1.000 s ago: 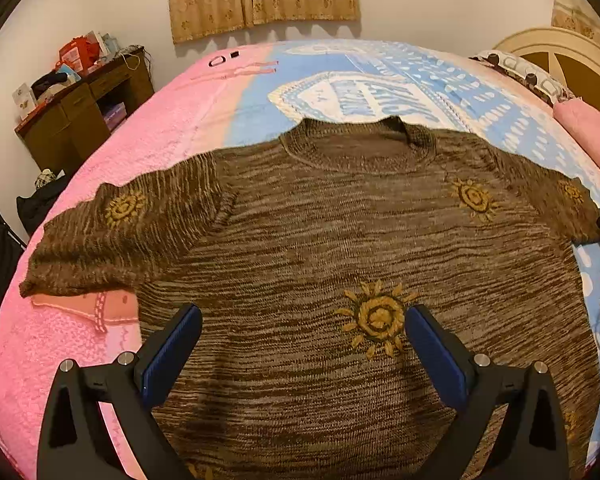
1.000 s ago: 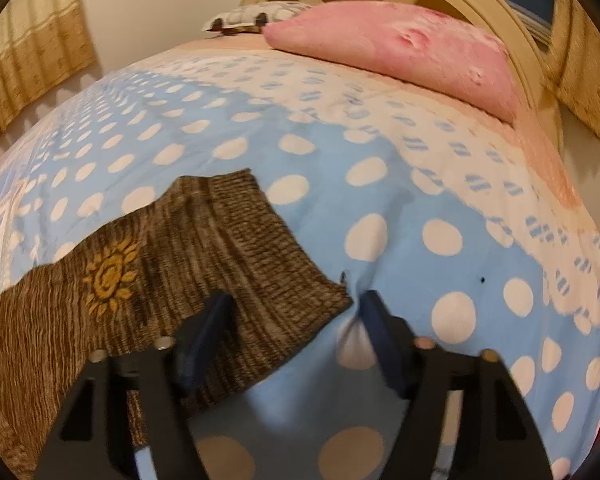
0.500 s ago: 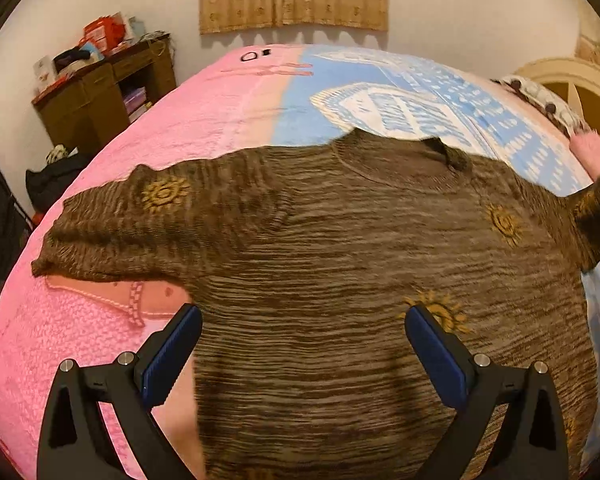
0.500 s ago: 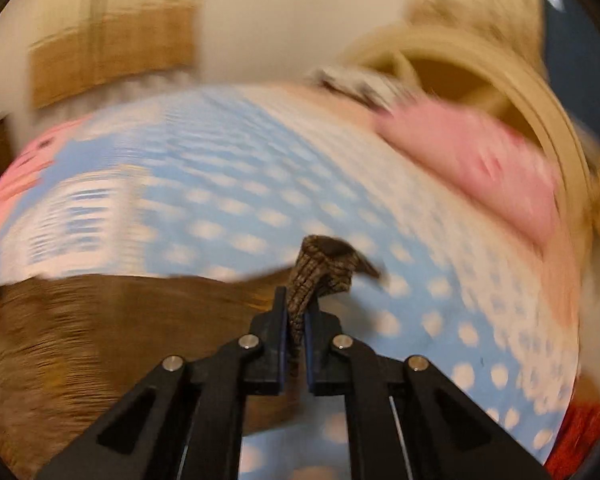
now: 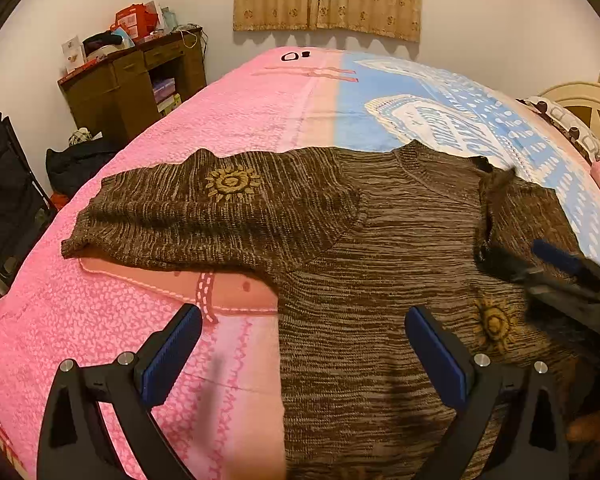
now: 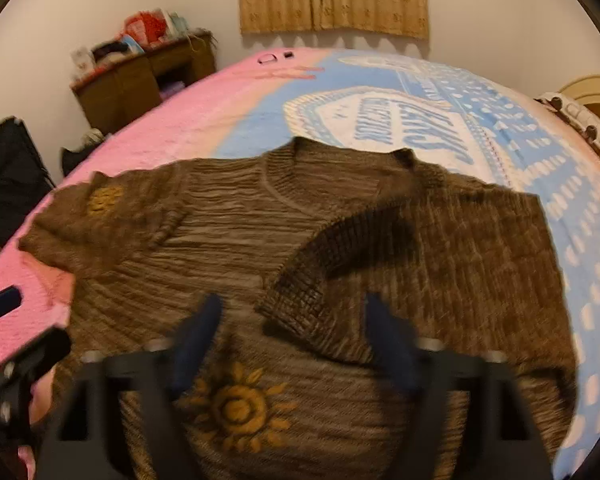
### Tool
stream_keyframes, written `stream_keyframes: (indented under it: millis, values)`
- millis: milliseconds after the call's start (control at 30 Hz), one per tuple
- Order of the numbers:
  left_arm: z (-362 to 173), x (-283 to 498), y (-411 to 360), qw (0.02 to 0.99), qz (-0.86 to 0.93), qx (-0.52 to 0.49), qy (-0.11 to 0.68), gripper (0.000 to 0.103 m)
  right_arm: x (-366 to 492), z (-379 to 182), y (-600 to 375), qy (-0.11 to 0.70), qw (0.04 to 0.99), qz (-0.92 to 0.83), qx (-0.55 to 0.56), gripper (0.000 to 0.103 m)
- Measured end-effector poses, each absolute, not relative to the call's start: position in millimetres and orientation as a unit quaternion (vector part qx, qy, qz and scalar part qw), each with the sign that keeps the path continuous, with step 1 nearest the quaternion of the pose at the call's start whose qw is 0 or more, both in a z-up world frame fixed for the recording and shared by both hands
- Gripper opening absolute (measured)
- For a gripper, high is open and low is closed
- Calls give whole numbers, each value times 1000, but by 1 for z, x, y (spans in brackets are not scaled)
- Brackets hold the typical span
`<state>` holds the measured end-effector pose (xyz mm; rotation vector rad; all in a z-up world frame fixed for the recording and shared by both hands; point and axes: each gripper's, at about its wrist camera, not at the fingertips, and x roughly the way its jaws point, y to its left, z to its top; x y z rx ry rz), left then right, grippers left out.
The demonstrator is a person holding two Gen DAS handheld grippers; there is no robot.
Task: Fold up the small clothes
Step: 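Grasp the sleeve cuff with the right tool and fold it over the sweater body, then grasp the other sleeve with the left tool and fold it over the body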
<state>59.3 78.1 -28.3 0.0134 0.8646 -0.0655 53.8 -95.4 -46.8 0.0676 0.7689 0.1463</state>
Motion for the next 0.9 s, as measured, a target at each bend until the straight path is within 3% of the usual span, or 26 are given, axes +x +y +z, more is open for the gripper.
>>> stream_keyframes:
  millis: [100,200,267,333,400,567,667,800,900]
  values:
    - [-32,64,73,905,-37,4,424,101,38,-25,-126,327,940,65,75,74]
    - [-35,65,64,903,-46,3,428,101,38,-14,-153,337,935,38,106,71]
    - [-36,64,59,903,-53,6,427,101,42,-17,-159,345,931,31,112,62]
    - [-36,63,58,903,-55,8,425,101,50,-24,-151,362,927,22,98,46]
    - [-38,63,60,902,-51,10,428,101,55,-32,-143,377,920,33,100,41]
    - [-35,60,83,907,-29,8,420,101,82,-70,-108,423,897,66,106,45]
    - [-36,61,116,909,2,-14,417,101,81,-67,-85,412,909,43,40,48]
    - [-39,66,166,905,56,-45,419,101,64,-55,-89,399,914,54,54,50]
    - [-37,71,214,902,99,-88,410,101,39,-35,-84,360,930,63,48,70]
